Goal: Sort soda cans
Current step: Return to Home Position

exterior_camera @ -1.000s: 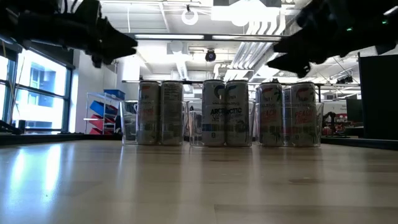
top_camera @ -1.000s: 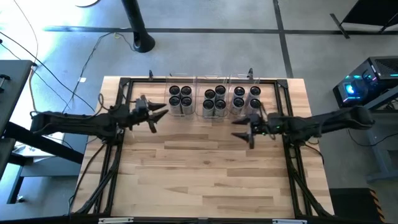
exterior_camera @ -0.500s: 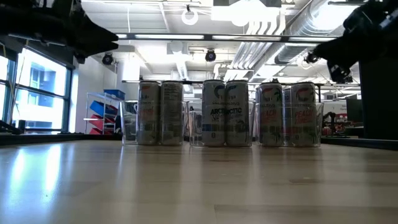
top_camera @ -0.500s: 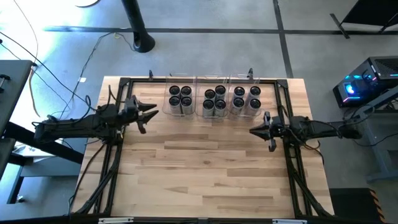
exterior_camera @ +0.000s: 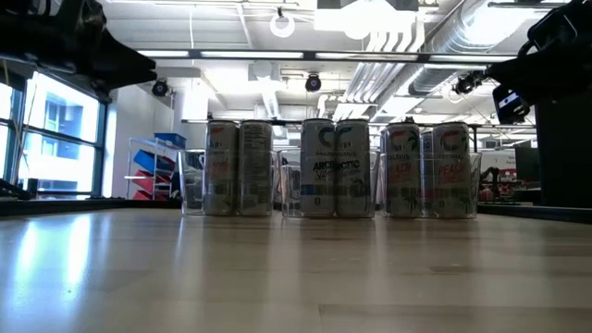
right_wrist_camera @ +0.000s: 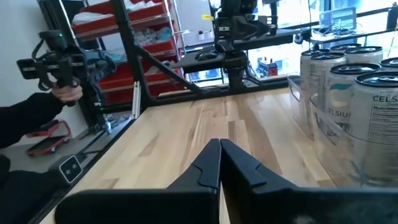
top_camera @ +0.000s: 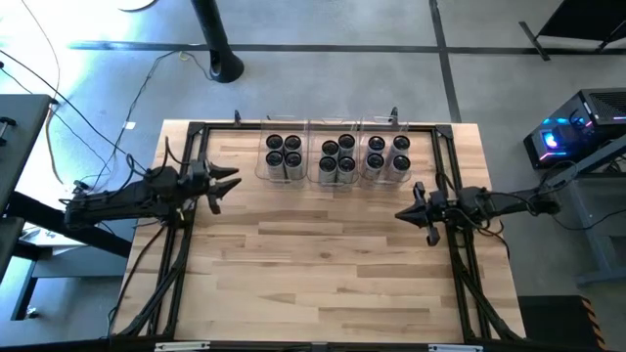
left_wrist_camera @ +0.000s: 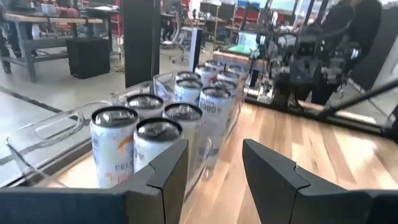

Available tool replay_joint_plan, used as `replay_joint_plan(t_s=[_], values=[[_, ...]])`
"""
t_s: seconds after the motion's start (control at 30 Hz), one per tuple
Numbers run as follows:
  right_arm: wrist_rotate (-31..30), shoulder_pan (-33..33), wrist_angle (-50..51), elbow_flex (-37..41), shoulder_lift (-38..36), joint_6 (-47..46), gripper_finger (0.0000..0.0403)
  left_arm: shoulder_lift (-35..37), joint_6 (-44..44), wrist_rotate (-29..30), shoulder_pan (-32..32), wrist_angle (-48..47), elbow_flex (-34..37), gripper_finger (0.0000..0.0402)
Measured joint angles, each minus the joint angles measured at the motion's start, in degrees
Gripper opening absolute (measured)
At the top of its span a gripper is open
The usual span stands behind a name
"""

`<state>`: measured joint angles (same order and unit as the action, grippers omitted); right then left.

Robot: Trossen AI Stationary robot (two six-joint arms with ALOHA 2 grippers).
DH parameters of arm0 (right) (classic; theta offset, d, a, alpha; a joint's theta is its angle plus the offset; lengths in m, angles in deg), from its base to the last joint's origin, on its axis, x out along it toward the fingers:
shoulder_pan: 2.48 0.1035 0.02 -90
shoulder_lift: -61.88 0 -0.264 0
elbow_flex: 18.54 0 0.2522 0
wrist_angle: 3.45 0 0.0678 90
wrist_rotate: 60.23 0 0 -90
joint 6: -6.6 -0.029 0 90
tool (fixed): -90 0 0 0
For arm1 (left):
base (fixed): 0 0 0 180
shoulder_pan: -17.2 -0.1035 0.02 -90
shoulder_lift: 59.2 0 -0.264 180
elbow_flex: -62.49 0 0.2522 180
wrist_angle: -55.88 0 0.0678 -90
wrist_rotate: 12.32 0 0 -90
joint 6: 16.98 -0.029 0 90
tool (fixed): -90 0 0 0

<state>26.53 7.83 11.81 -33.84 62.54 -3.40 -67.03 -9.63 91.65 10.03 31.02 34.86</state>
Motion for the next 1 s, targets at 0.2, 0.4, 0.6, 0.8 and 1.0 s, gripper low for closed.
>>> replay_joint_plan(t_s=[0.2, 0.4, 0.6, 0.8, 1.0], values=[[-0.01, -0.24, -0.02, 0.00, 0.92, -0.33, 0.0000, 6.41, -1.48, -1.94, 1.60, -3.66, 1.01, 0.0144], [0.14, -0.24, -0.03, -0.01, 1.06, -0.44, 0.0000, 6.79, -2.00, -2.53, 2.52, 8.65, 9.61, 0.0144], [0.08, -0.24, -0.02, -0.02, 1.56, -0.44, 0.0000, 7.66, -3.55, -3.78, 3.24, 14.95, 13.20, 0.0144], [0.08, -0.24, -0.02, -0.02, 1.56, -0.44, 0.0000, 7.18, -4.10, -3.38, 3.37, 13.25, 13.20, 0.0144], [0.06, -0.24, -0.02, -0.02, 1.56, -0.42, 0.0000, 6.94, -4.03, -3.38, 3.37, 13.21, 13.20, 0.0144]])
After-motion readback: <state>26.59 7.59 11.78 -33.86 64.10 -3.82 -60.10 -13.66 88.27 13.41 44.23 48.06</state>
